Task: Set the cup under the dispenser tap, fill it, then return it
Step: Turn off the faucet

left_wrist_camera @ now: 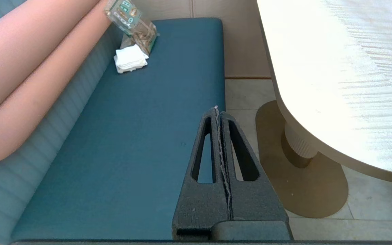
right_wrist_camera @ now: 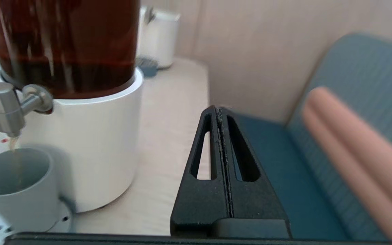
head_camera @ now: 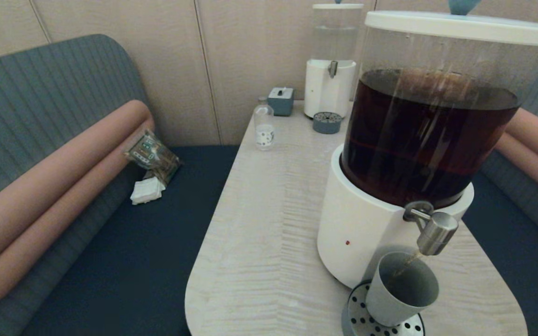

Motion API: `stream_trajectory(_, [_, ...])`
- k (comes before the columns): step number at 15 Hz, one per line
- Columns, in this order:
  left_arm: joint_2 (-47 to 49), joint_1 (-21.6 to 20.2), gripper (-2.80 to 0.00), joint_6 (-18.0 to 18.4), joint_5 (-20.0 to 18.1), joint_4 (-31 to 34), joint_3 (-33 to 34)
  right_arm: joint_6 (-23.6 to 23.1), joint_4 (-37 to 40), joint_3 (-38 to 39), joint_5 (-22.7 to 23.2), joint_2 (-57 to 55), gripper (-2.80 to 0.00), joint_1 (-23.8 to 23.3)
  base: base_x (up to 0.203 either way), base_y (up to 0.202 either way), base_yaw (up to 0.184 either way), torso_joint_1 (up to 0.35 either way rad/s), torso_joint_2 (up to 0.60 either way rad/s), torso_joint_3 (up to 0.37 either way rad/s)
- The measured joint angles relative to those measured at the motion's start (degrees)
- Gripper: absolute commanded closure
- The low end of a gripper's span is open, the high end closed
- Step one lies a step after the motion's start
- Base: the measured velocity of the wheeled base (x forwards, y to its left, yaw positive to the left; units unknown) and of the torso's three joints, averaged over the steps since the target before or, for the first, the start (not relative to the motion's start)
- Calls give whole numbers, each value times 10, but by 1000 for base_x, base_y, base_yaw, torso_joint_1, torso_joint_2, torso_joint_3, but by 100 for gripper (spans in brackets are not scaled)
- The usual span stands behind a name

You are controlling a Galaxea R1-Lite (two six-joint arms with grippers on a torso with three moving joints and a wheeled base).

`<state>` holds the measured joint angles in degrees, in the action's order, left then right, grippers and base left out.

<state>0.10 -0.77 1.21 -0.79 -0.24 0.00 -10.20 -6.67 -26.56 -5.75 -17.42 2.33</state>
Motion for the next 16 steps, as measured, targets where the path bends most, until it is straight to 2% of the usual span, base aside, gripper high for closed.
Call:
stream_trajectory(7, [0,0,0,0,0,0,0,-43,-94,153,-8,118,0,-18,0,0,0,0,0,0])
stream_trajectory(11, [0,0,0,0,0,0,0,-47,-137,247,-11,164,0,-20,0,0,0,0,0,0])
stream_trajectory(16, [0,0,0,0,0,0,0,-23,-19,265,12,173,0,-20,0,0,0,0,0,0])
